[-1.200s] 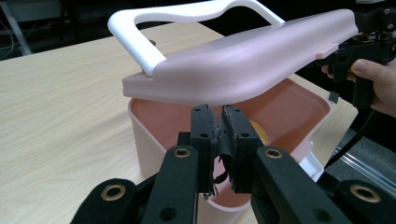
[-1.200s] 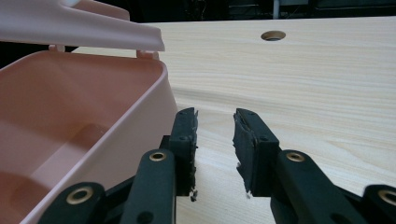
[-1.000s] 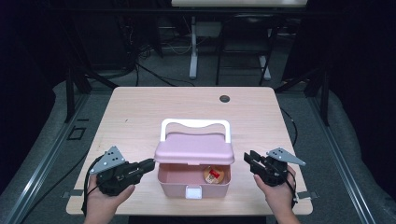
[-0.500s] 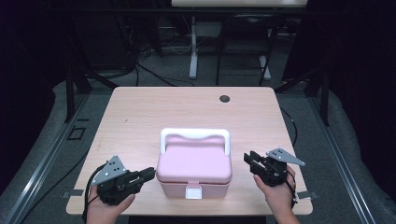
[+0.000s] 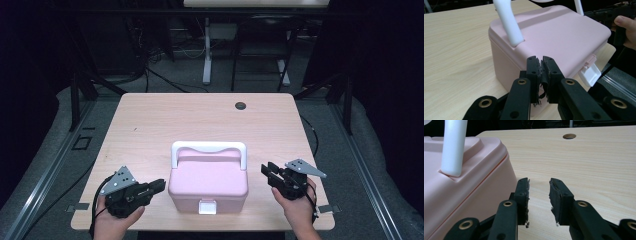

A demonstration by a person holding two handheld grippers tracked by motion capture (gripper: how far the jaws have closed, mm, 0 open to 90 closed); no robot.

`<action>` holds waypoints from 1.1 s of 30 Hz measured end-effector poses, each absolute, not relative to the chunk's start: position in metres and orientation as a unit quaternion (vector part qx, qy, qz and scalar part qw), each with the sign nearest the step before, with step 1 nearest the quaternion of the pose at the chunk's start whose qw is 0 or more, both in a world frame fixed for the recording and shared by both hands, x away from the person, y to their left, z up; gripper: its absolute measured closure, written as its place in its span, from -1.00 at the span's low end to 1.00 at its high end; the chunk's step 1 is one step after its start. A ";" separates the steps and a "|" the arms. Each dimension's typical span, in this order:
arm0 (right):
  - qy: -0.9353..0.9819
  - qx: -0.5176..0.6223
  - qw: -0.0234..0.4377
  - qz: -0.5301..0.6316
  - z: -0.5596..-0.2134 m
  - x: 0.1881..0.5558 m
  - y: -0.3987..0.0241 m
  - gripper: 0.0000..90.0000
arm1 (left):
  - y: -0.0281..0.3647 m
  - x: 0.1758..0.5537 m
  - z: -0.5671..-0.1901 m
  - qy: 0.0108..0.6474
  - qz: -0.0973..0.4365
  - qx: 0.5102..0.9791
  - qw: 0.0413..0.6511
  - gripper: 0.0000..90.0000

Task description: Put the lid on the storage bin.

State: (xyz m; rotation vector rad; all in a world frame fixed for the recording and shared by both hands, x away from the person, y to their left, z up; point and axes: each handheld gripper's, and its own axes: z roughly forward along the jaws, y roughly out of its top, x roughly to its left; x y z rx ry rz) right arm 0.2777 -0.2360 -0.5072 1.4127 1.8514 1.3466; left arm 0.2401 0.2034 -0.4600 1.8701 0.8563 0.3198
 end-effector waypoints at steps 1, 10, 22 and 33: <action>0.671 0.512 0.224 0.488 -0.507 0.278 -0.236 0.52 | 0.205 0.242 -0.460 0.357 0.136 0.776 0.502 0.84; 0.672 0.513 0.223 0.485 -0.509 0.278 -0.235 0.51 | 0.216 0.268 -0.470 0.392 0.151 0.759 0.497 0.71; 0.670 0.514 0.226 0.485 -0.510 0.280 -0.237 0.49 | 0.224 0.301 -0.483 0.430 0.166 0.742 0.486 0.47; 0.669 0.516 0.230 0.483 -0.513 0.282 -0.239 0.46 | 0.228 0.317 -0.510 0.449 0.165 0.747 0.462 0.30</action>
